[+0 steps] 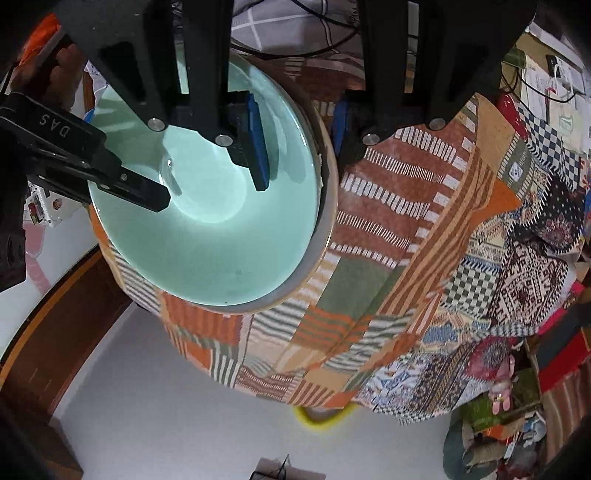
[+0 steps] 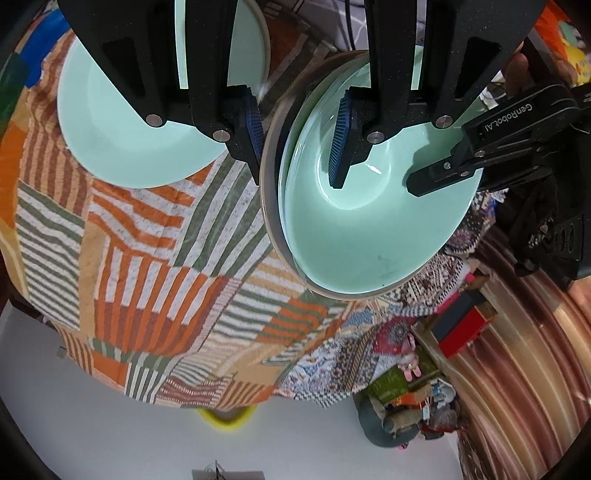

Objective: Organize plates and bowls

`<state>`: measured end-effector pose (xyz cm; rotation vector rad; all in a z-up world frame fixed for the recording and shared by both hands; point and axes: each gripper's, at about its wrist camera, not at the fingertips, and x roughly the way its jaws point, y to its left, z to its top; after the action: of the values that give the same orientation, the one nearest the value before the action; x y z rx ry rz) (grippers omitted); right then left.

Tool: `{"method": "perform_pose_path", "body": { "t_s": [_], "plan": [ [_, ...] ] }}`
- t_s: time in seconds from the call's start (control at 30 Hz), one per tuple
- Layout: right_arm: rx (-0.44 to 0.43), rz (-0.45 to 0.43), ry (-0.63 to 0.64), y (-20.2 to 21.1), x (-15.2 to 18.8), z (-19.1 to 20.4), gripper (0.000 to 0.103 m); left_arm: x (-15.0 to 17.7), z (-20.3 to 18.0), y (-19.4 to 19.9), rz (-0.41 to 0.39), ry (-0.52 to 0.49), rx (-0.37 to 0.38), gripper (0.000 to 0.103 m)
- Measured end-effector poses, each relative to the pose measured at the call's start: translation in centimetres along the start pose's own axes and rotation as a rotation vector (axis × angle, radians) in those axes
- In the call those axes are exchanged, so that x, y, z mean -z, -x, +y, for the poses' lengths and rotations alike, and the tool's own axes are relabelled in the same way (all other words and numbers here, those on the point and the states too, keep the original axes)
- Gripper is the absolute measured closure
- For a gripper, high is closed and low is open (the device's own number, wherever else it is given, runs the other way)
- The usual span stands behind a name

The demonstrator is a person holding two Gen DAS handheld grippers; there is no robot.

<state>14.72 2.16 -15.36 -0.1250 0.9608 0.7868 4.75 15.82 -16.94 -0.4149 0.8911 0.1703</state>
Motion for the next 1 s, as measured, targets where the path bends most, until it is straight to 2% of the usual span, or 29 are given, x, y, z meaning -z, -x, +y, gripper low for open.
{"method": "perform_pose_path", "body": {
  "t_s": [0.47,1.0],
  "plan": [
    [0.016,-0.117,-0.027,5.3,0.8,-1.7,0.073,0.0,-4.9,3.4,-0.072,-0.085,0.033,0.073],
    [0.067,-0.189,-0.095,9.6,2.9,-5.7,0.073,0.7,-11.2,4.0,-0.079,-0.194,0.088,0.073]
  ]
}}
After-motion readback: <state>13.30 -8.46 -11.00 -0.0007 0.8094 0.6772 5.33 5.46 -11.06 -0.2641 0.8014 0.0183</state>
